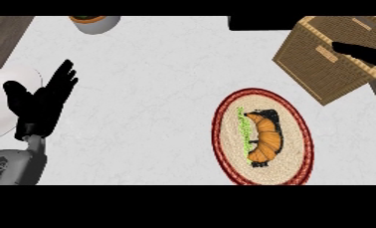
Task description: Pick the croissant from the placemat and place it in the basket
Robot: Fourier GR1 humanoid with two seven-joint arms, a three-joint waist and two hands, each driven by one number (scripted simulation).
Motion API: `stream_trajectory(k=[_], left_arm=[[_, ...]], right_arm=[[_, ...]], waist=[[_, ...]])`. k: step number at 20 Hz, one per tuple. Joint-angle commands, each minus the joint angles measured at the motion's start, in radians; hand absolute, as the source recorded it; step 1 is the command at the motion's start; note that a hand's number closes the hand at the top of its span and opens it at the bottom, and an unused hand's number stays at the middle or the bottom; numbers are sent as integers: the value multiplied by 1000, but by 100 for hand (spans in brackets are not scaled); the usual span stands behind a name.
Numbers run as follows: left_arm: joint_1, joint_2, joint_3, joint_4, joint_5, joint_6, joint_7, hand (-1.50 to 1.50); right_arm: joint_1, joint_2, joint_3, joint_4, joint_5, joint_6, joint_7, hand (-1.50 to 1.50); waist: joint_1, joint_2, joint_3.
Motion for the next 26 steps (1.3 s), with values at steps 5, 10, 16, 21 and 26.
stream_trajectory(k=[5,10,16,21,26], left_arm=[[25,9,33,-60,2,-34,33,0],[-13,-51,6,-20,-45,-14,21,0],[-56,-26,59,17,-47,-43,56,0],[-77,-70,78,76,-91,-80,9,0],[-6,-53,121,14,-69,-124,17,0]], right_arm=[[307,177,-27,-9,364,-45,-379,-150],[277,337,126,82,575,-224,-461,-150],[285,491,220,211,680,-351,-547,-150],[194,480,164,343,718,-287,-551,-150],[217,493,208,395,795,-277,-572,-150]], waist=[[10,2,1],[17,4,0],[16,4,0],[11,3,-1],[12,2,-1]])
